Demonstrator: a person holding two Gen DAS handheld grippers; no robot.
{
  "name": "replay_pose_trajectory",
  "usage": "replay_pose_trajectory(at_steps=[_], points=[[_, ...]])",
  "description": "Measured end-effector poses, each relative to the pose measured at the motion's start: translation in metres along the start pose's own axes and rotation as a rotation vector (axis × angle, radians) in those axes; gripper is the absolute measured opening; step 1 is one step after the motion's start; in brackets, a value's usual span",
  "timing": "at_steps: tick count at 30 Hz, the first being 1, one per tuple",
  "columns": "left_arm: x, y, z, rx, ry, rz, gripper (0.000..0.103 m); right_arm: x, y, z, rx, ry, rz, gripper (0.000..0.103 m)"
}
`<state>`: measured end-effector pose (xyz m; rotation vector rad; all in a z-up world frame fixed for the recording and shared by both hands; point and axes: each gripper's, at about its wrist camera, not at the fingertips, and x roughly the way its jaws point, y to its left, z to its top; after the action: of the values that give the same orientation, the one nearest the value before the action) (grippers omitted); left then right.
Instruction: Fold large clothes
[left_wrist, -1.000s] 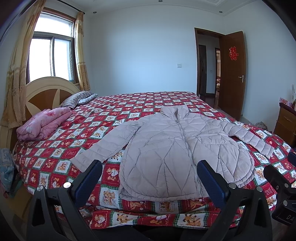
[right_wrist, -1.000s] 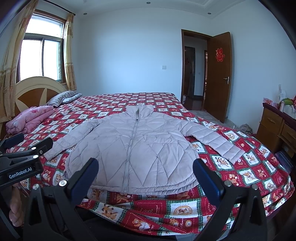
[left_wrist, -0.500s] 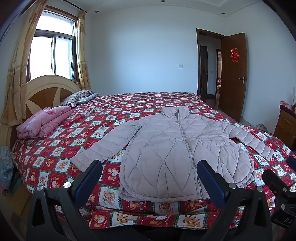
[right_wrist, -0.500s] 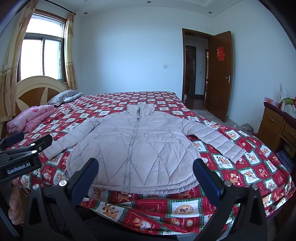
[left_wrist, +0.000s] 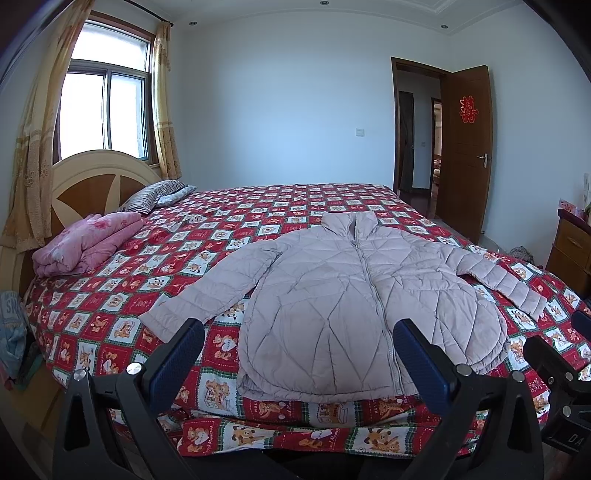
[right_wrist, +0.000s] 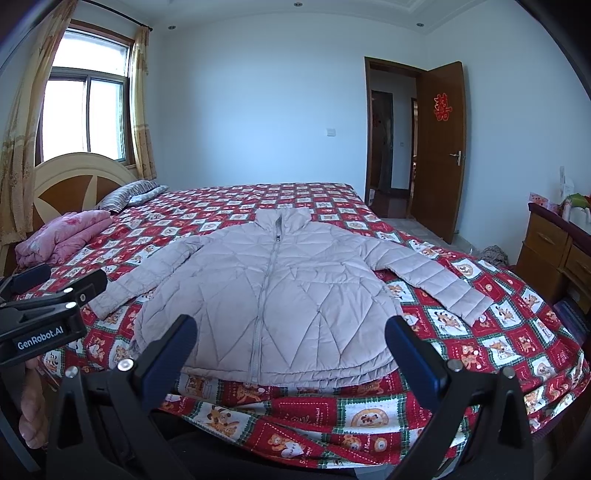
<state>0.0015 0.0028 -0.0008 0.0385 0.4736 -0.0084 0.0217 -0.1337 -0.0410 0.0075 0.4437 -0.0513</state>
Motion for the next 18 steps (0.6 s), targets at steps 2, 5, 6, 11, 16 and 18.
replay_pose_trajectory(at_steps=[2, 5, 6, 11, 16, 18], points=[[-0.0001, 0.0, 0.0001, 0.0, 0.001, 0.0, 0.102, -0.0002, 0.0005, -0.0005, 0.0, 0.001, 0.001, 0.103], [-0.0003, 0.0003, 0.0002, 0.001, -0.001, 0.0, 0.102, -0.0007, 0.0007, -0.0005, -0.001, 0.001, 0.002, 0.103], [-0.0003, 0.0008, 0.0, 0.0, -0.001, 0.001, 0.102, -0.0003, 0.0001, -0.0002, 0.0, 0.001, 0.002, 0.103], [-0.0002, 0.0003, -0.0001, 0.0, 0.0, 0.0, 0.102, -0.0006, 0.0012, -0.0006, 0.0, 0.002, 0.002, 0.103], [-0.0003, 0.0005, -0.0003, 0.0, 0.0, 0.0, 0.102, 0.0007, 0.0015, -0.0009, -0.001, 0.004, 0.005, 0.103], [-0.0004, 0.0006, -0.0005, 0.0, -0.001, 0.0, 0.102, 0.0008, 0.0012, -0.0008, -0.001, 0.004, 0.006, 0.103]])
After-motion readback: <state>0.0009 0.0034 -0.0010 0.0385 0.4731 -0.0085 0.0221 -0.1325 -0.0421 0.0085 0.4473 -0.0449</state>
